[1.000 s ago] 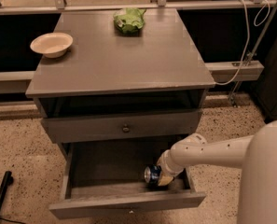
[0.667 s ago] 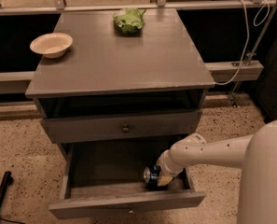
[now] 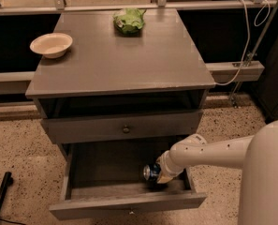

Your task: Place pepsi can into middle drawer

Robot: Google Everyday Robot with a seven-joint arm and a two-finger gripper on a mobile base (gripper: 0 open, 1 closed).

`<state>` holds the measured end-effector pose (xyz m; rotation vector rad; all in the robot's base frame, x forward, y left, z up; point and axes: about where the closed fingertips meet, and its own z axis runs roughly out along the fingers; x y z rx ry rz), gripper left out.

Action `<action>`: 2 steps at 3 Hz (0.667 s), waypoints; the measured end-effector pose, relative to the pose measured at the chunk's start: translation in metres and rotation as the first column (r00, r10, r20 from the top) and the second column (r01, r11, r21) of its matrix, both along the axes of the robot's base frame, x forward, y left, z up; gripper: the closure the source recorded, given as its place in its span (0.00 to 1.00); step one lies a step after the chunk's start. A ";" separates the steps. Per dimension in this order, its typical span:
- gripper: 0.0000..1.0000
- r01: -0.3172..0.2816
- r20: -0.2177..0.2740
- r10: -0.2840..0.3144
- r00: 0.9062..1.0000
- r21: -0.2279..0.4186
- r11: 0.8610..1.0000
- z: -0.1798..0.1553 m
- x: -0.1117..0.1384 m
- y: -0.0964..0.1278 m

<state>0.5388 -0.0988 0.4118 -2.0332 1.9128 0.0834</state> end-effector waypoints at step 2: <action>0.00 0.000 0.000 0.000 1.000 0.000 1.000 0.000 0.000 0.000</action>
Offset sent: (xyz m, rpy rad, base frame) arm 0.0000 0.0000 0.0000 0.0000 0.0000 0.0000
